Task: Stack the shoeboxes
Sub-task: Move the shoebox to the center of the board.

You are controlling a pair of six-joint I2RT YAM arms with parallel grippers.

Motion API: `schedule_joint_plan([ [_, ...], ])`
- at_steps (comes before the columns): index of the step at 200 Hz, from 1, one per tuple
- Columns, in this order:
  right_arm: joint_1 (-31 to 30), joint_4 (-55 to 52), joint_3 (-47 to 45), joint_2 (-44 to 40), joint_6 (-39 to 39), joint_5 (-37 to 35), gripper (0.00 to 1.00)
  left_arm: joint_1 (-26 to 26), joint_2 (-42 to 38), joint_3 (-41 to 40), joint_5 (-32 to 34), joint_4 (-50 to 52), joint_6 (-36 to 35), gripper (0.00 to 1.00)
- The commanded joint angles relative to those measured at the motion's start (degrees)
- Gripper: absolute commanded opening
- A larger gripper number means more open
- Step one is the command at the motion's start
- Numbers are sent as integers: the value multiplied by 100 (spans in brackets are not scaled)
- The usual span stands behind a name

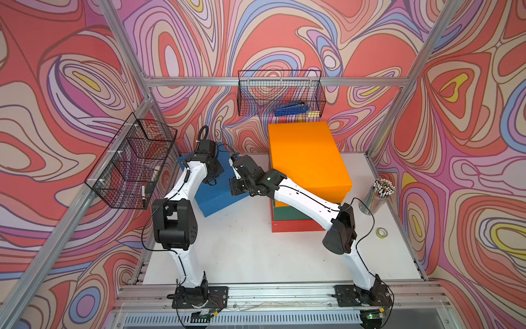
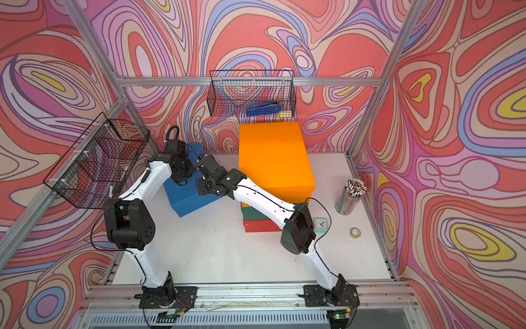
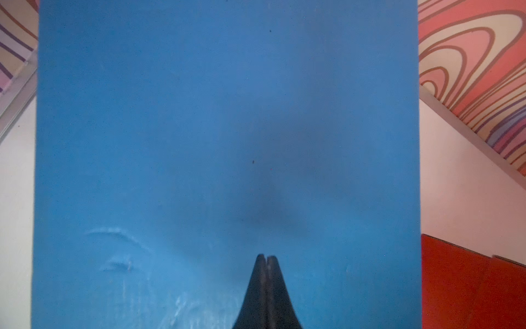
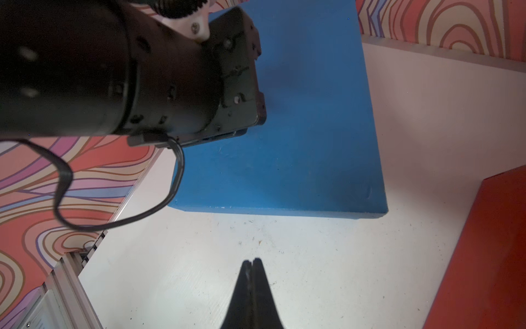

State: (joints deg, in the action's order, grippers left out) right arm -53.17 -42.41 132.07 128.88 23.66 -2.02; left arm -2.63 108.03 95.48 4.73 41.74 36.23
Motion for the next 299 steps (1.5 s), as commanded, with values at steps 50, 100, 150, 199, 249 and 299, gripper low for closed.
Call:
schedule_joint_plan([
  [50, 133, -23, 98, 457, 58, 115, 0, -9, -244, -1420, -461, -560, 205, 0],
  [100, 142, 0, 47, 388, 83, 132, 0, -75, -886, -3253, -708, -896, 554, 0],
  [150, 149, 17, 29, 330, 51, 100, 0, -220, -2456, -5027, -674, -671, 690, 0],
  [199, 165, 18, 148, 395, 84, 175, 0, -387, -4554, -5541, -572, 527, 827, 0],
  [249, 169, -64, 268, 518, 17, 352, 20, -387, -4942, -4604, -653, 1067, 629, 31],
  [299, -24, -214, 422, 757, -396, 82, 48, -387, -5035, -3082, -119, 1870, 474, 80],
])
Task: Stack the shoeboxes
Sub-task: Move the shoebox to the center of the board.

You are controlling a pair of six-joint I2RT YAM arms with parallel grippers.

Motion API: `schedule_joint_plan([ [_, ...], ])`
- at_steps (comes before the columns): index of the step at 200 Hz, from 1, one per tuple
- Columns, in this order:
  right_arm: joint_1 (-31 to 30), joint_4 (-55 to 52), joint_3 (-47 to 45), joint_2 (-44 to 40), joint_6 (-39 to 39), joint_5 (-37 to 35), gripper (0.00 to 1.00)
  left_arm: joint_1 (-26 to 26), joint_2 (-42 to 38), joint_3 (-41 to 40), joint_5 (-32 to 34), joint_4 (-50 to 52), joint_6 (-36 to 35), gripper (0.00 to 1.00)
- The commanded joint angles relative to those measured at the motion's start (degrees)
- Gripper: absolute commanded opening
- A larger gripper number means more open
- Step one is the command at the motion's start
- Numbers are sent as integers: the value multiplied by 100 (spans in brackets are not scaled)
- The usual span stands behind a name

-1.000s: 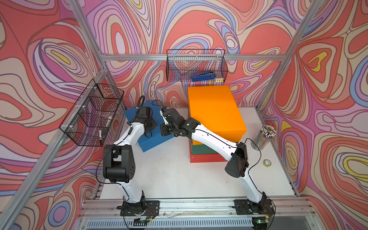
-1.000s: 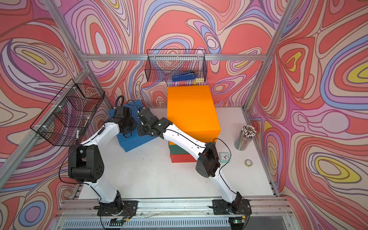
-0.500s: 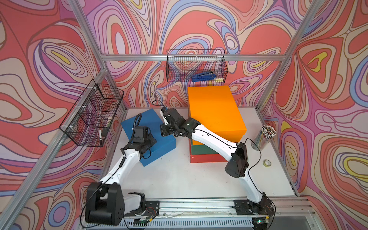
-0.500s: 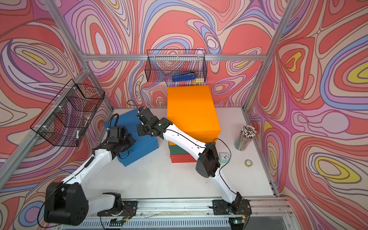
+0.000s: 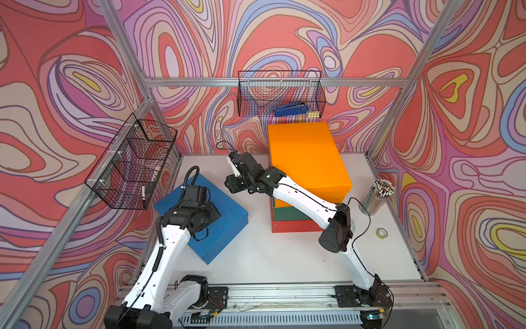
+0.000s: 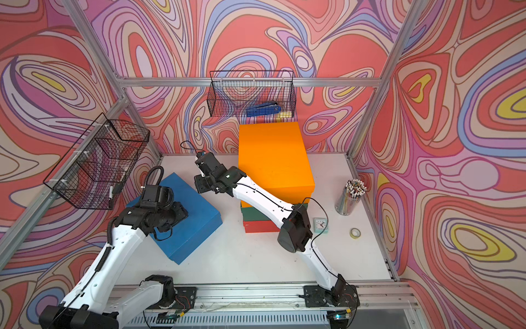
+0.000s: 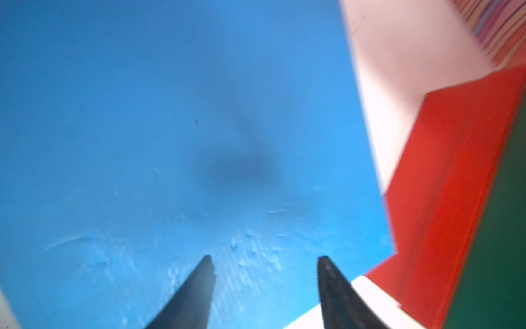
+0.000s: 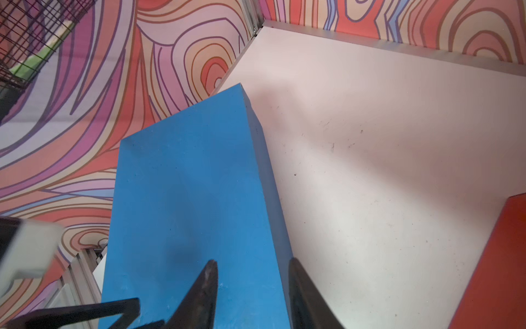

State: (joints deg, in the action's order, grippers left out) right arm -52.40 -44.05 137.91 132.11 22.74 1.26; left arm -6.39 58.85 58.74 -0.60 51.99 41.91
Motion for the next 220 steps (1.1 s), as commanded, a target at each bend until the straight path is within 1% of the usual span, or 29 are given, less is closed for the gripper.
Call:
schedule_joint_plan([
  [1, -111, -46, -164, 432, -314, -260, 48, -11, -123, 616, 440, 869, -95, 81],
  [20, -214, -41, -106, 424, -535, -422, 53, -2, -232, 876, 876, 1319, -39, 87],
  [38, -282, -150, -5, 447, -683, -558, 57, 45, -349, 841, 1299, 1773, 220, 95],
  [51, -454, -162, -44, 366, -911, -1002, 59, 121, -456, 678, 1489, 1933, 348, 100],
  [65, -694, -56, -194, 210, -1241, -1578, 61, 267, -557, 486, 1533, 1991, 409, 100],
  [76, -833, 5, -241, 117, -1395, -1761, 61, 380, -615, 383, 1485, 1985, 423, 100],
  [87, -877, -15, -214, 65, -1392, -1723, 62, 473, -666, 315, 1425, 1947, 419, 100],
  [108, -886, -99, -193, 60, -1261, -1418, 63, 581, -713, 239, 1429, 1951, 464, 100],
  [133, -888, -224, -194, 299, -1130, -1168, 66, 745, -694, 80, 1443, 1936, 463, 100],
  [149, -886, -232, -260, 419, -1041, -1155, 70, 911, -681, -71, 1286, 1829, 408, 100],
  [179, -847, 54, -621, 469, -915, -1385, 78, 1343, -674, -389, 853, 1543, 220, 100],
  [199, -687, 244, -855, 463, -671, -1052, 82, 1583, -658, -526, 640, 1422, 113, 100],
  [220, -513, 608, -1296, 344, -432, -813, 89, 1636, -640, -486, 696, 1402, 89, 100],
])
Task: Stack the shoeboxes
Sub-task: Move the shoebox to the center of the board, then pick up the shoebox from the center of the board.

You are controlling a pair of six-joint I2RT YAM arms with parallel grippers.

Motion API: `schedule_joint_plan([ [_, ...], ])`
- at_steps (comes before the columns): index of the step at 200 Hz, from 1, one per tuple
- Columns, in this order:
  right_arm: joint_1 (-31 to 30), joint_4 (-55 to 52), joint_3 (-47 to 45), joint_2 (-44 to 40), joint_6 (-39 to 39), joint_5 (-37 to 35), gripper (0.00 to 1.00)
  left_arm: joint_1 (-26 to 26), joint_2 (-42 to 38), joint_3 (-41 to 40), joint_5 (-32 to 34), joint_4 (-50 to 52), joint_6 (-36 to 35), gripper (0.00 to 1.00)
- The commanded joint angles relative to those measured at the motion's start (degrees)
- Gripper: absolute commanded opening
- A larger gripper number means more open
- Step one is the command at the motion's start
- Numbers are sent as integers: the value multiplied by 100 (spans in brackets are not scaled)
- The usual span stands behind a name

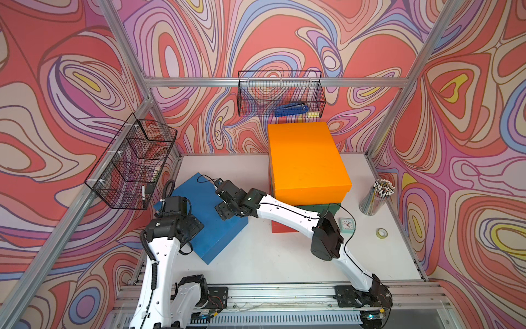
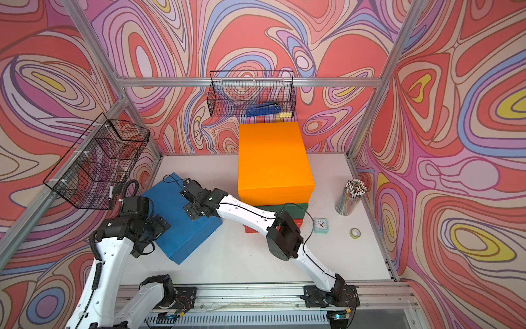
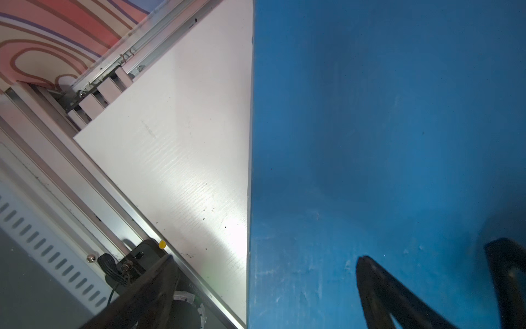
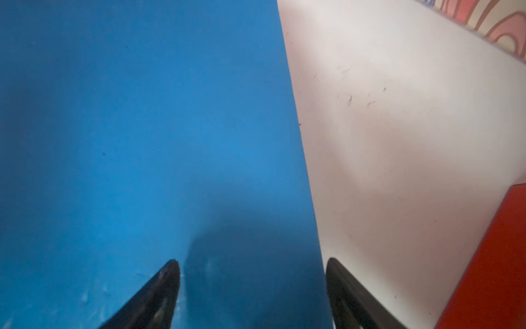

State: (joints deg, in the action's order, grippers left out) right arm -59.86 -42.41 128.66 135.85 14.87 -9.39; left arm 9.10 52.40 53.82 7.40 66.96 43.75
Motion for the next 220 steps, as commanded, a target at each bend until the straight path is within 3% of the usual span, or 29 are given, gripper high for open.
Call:
schedule_joint_plan([
  [1, 239, 462, -392, -40, 357, 261, 89, 89, 6, 1, -101, -95, -99, 100],
  [67, 456, 870, -876, -202, 507, 985, 89, 320, 508, -516, -675, -886, -58, 100],
  [132, 397, 1326, -2210, -1049, 993, 1701, 69, 343, 799, -718, -1220, -1726, 48, 100],
  [170, 54, 1222, -2679, -1573, 1138, 1772, 68, 338, 1082, -724, -1500, -2219, 13, 100],
  [220, -132, 1127, -2742, -1381, 1554, 1861, 71, 338, 1504, -459, -1495, -2609, -32, 99],
])
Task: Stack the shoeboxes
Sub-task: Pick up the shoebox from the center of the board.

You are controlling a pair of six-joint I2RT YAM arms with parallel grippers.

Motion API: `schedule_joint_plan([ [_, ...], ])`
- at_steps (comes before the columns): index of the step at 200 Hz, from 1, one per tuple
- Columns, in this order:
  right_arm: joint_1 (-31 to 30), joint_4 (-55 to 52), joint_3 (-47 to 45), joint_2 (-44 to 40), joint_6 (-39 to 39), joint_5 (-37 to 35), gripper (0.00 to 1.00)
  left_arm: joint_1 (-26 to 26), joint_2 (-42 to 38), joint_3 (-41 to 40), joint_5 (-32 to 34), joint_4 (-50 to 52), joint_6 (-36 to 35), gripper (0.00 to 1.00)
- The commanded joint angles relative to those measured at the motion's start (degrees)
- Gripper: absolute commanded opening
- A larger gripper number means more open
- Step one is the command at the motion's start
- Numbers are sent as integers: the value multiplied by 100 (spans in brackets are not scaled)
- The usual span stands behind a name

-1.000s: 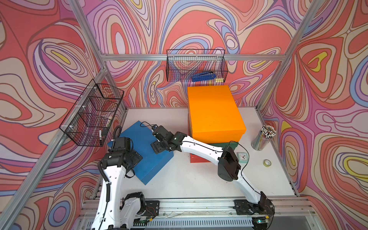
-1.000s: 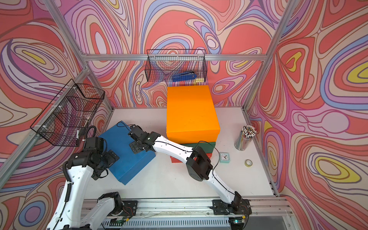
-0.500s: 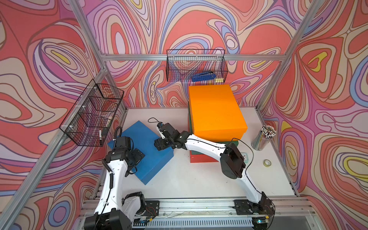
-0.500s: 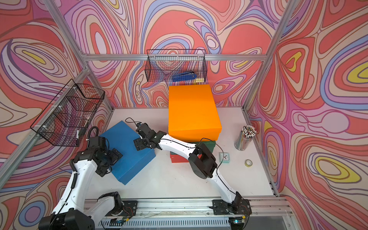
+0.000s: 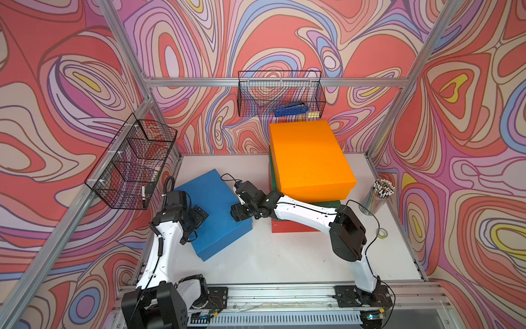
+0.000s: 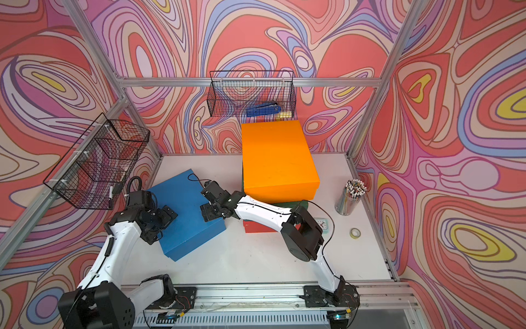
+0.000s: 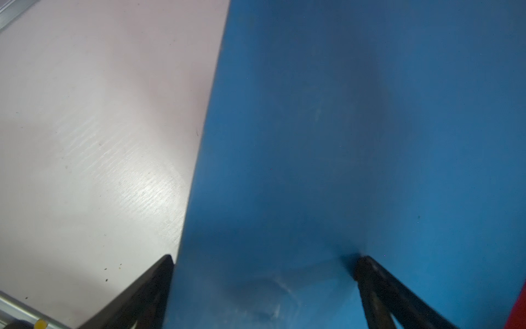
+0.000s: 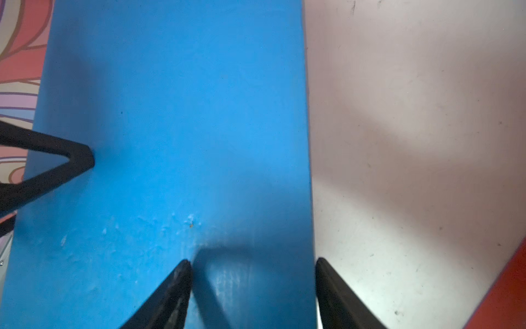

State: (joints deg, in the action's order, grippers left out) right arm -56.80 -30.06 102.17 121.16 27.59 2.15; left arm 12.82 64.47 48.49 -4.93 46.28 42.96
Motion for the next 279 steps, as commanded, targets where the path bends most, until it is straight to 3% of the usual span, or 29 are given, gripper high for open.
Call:
schedule_joint_plan([
  [1, -442, -111, -84, 99, 286, 707, 71, -29, 305, 87, -241, -541, 46, 99],
  [73, -455, -452, 1111, 1034, 420, 311, 86, 15, 873, 643, 359, -707, -152, 94],
  [93, -455, -410, 1284, 1297, 535, 265, 90, 48, 1057, 588, 167, -988, -104, 92],
  [99, -455, -353, 1284, 1363, 578, 291, 98, 49, 1110, 568, 67, -1099, -119, 91],
  [139, -446, 245, 1020, 1535, 747, 596, 98, 59, 1327, 513, -301, -1469, -184, 88],
  [196, -455, 1070, 843, 1451, 954, 1665, 84, 55, 1233, 196, -1019, -1879, -47, 82],
  [240, -547, 897, 1177, 1170, 1019, 2138, 67, 54, 886, 31, -1464, -1955, 200, 79],
  [279, -670, 458, 1565, 1060, 1014, 2272, 61, 52, 360, 2, -1753, -1888, 485, 79],
])
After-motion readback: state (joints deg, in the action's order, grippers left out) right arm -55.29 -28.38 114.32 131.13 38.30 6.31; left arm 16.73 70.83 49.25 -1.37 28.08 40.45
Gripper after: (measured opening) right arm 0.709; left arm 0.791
